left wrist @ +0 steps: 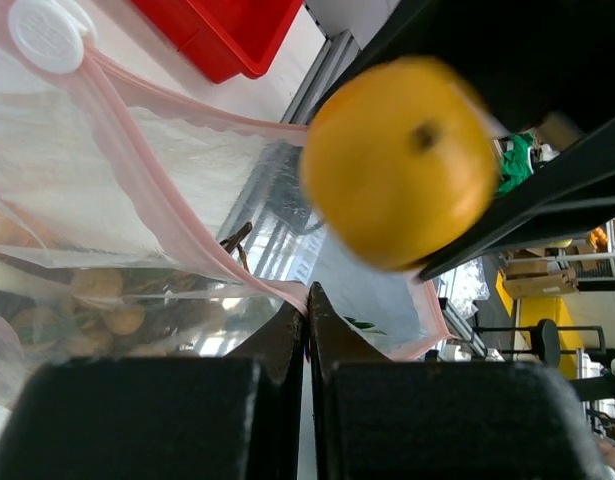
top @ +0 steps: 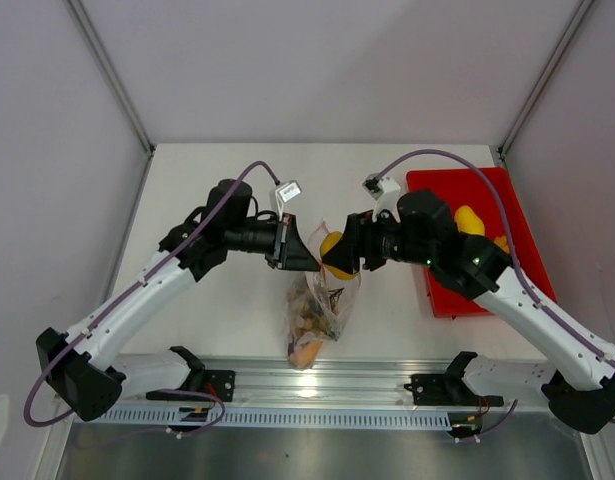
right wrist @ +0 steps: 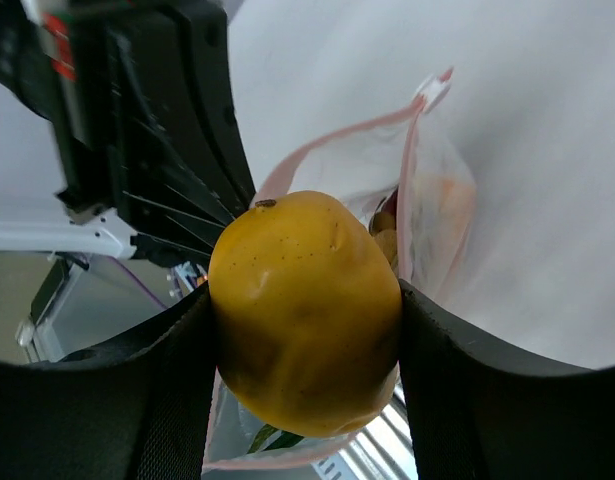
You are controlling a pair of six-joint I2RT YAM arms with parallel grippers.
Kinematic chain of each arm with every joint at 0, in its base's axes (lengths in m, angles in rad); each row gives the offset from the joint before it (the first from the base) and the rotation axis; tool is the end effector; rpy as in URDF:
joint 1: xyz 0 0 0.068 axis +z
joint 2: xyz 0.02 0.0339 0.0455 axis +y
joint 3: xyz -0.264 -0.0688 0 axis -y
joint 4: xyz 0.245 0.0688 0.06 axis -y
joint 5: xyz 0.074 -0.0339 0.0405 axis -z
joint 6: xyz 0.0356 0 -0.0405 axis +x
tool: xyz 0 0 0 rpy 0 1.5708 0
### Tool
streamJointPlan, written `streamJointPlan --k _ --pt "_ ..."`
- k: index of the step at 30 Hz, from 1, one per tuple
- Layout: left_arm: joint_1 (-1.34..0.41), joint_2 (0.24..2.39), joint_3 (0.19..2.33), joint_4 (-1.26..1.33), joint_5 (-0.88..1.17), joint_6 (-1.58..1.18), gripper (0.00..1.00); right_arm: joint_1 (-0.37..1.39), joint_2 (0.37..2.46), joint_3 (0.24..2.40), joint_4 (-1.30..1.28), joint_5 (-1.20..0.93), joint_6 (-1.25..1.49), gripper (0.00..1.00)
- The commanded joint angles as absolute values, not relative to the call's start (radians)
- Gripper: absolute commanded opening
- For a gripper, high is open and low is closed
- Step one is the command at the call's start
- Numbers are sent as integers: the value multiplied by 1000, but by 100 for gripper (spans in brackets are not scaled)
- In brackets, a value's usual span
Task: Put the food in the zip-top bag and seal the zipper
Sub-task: Place the fake fruit in the zipper food storage bag.
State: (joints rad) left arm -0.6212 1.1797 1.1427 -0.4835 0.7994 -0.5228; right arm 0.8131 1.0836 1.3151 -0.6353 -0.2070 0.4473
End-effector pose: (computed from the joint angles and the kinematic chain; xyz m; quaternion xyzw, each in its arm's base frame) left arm 0.1902 -0.1675 0.3593 0.2341 0.7865 -0.5331 0.2060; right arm 0.1467 0.1657 0.4186 -0.2069 0.8059 0.3926 0.3919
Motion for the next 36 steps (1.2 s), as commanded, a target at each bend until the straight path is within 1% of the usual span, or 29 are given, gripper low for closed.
streamJointPlan --k 1,2,4,5,9,10,13,15,18,19,23,24,25,28,31,32,35,36 --pt "-614 1131 1166 -485 796 -519 1 860 1094 1301 -595 -192 477 17" --pt "-614 1132 1167 -486 796 -520 0 871 1097 1298 -592 -174 482 22" --pt "-614 1129 1169 -488 796 -522 1 896 1100 1293 -595 -146 488 26" --pt "-614 1127 1170 -488 795 -523 1 902 1098 1293 -604 -123 494 31" --pt "-612 1120 1177 -489 793 -522 0 919 1080 1266 -594 -114 520 40" --pt "-614 1118 1172 -491 795 -522 1 919 1077 1256 -592 -112 523 49" --pt "-614 1114 1175 -492 798 -522 1 931 1078 1250 -600 -97 528 67" --pt "-614 1112 1181 -495 799 -520 0 934 1080 1249 -603 -91 531 71" --pt "-614 1103 1190 -505 798 -517 1 937 1081 1256 -612 -74 528 81" --pt "-614 1101 1192 -506 798 -515 1 937 1081 1262 -614 -63 528 90" --pt "-614 1086 1207 -517 798 -517 0 937 1081 1310 -647 -26 509 92" --pt "-614 1077 1210 -523 796 -518 1 937 1081 1325 -658 -9 505 92" --pt "-614 1072 1215 -525 796 -518 1 937 1083 1341 -667 35 491 94" --pt "-612 1059 1229 -535 795 -522 1 904 1081 1406 -699 87 479 95" --pt "-615 1046 1236 -538 798 -526 1 746 1089 1445 -744 83 489 95" --pt "-614 1046 1241 -540 799 -528 0 636 1092 1450 -753 74 497 94" --pt "-614 1042 1243 -543 801 -526 1 449 1103 1437 -749 31 492 94" --pt "-614 1042 1241 -543 802 -525 1 328 1112 1430 -749 9 489 94"
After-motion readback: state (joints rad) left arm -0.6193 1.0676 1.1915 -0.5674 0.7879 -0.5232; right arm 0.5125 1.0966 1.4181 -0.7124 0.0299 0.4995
